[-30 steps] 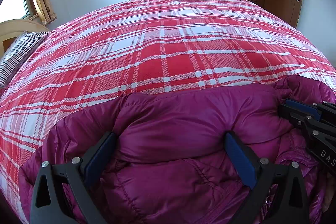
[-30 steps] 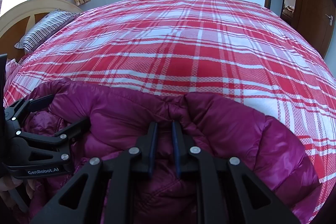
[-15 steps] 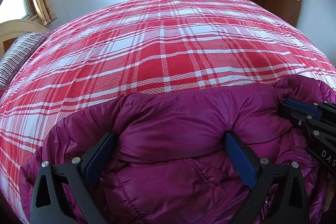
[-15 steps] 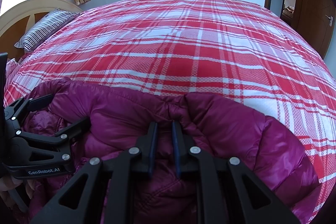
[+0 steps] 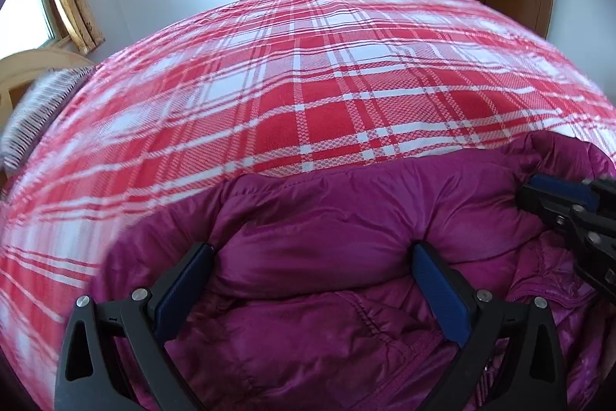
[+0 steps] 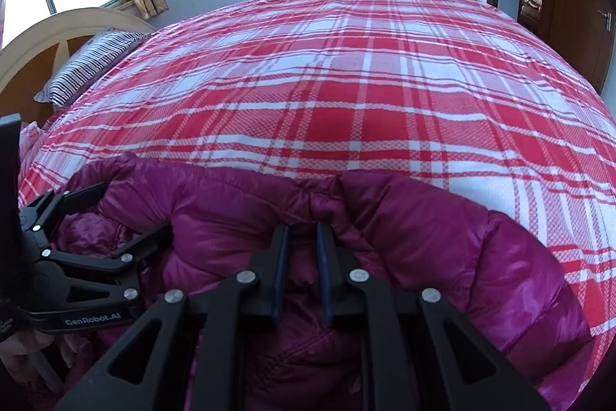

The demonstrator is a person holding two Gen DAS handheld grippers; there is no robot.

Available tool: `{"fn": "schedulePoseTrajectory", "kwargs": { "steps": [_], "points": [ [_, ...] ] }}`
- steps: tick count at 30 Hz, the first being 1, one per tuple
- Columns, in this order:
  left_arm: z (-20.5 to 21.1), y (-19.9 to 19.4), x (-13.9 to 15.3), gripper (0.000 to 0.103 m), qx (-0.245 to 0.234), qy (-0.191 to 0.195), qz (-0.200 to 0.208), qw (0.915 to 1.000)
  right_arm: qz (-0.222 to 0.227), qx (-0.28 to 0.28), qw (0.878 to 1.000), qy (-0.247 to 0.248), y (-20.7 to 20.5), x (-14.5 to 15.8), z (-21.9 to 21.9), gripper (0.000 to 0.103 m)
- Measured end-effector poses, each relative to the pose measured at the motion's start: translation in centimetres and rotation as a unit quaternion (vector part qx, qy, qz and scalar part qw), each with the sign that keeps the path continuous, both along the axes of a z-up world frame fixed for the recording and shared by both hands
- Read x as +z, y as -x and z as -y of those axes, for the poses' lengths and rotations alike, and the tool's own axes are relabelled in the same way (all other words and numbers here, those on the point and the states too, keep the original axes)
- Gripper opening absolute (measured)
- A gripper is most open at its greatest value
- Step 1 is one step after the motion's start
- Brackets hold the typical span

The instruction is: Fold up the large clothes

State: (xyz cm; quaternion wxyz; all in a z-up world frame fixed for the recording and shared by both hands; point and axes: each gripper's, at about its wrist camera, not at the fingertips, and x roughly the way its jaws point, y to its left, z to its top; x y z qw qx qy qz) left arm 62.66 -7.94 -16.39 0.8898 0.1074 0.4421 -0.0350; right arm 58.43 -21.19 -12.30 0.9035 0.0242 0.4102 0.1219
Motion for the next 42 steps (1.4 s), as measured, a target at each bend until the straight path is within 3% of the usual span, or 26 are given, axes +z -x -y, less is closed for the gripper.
{"fn": "schedulePoseTrajectory", "kwargs": {
  "steps": [2,3,4,6,10,15,18,24,28,29,32,33,34,35,36,37,39,42],
  "points": [
    [-0.3,1.6,2.5,0.102,0.003,-0.009,0.021,0.9997,-0.002,0.017,1.0,0.015,0.9,1.3,0.0,0.029],
    [-0.8,2.7,3.9,0.102,-0.001,0.004,0.036,0.9993,0.007,0.014,1.0,-0.004,2.0,2.7,0.6,0.047],
    [-1.5,4.4,5.6,0.102,-0.004,0.02,0.054,0.9983,0.017,0.008,1.0,-0.022,3.2,3.6,1.3,0.073],
    [-3.1,8.4,8.4,0.102,-0.017,0.043,0.071,0.9964,0.045,0.004,0.998,-0.034,6.9,5.8,2.9,0.09],
    [-7.8,20.1,10.3,0.102,-0.039,0.075,0.089,0.9925,0.03,0.011,0.999,-0.021,15.4,7.0,5.7,0.089],
    [-12.6,33.7,6.1,0.102,-0.048,0.085,0.044,0.9942,-0.003,0.019,1.0,0.003,28.1,4.5,9.5,0.089],
    [-14.7,39.0,3.8,0.102,-0.027,0.069,0.042,0.9964,-0.023,0.003,1.0,-0.018,34.3,2.7,11.8,0.089],
    [-17.8,44.7,1.2,0.102,0.017,0.109,0.033,0.9933,-0.019,-0.037,0.997,-0.062,43.3,1.0,13.4,0.089],
    [-17.2,47.2,-0.6,0.102,0.013,0.123,0.015,0.9922,-0.022,-0.037,0.997,-0.067,46.0,-0.5,11.7,0.089],
    [-17.0,47.6,-1.0,0.102,0.009,0.125,0.014,0.992,-0.025,-0.034,0.997,-0.065,46.3,-1.0,11.1,0.088],
    [-15.8,48.6,-1.5,0.098,-0.004,0.106,0.035,0.9937,-0.034,-0.02,0.995,-0.093,46.5,-2.6,9.8,0.062],
    [-15.6,48.9,-1.4,0.081,-0.009,0.107,0.038,0.9935,-0.024,-0.028,0.995,-0.09,46.5,-2.8,9.4,0.057],
    [-15.3,49.2,-1.1,0.049,-0.015,0.1,0.044,0.9939,-0.015,-0.031,0.996,-0.085,46.3,-2.8,9.0,0.046],
    [-15.3,49.4,-0.7,0.026,-0.029,0.103,0.043,0.9933,-0.015,-0.031,0.995,-0.089,46.3,-2.8,8.9,0.033],
    [-15.4,49.5,-0.2,0.011,-0.048,0.124,0.031,0.9906,-0.026,-0.021,0.991,-0.126,46.0,-2.6,9.2,0.012],
    [-15.7,49.7,0.6,0.008,-0.05,0.13,0.035,0.9897,-0.027,-0.019,0.988,-0.149,46.7,-2.5,9.5,0.01],
    [-16.2,51.1,2.8,0.007,-0.063,0.143,0.056,0.9861,-0.006,-0.013,0.99,-0.141,48.0,-0.9,9.4,0.009],
    [-17.6,54.0,7.1,0.007,-0.1,0.189,0.09,0.9727,0.027,-0.001,0.988,-0.154,50.8,2.2,10.0,0.008]
  ]
}}
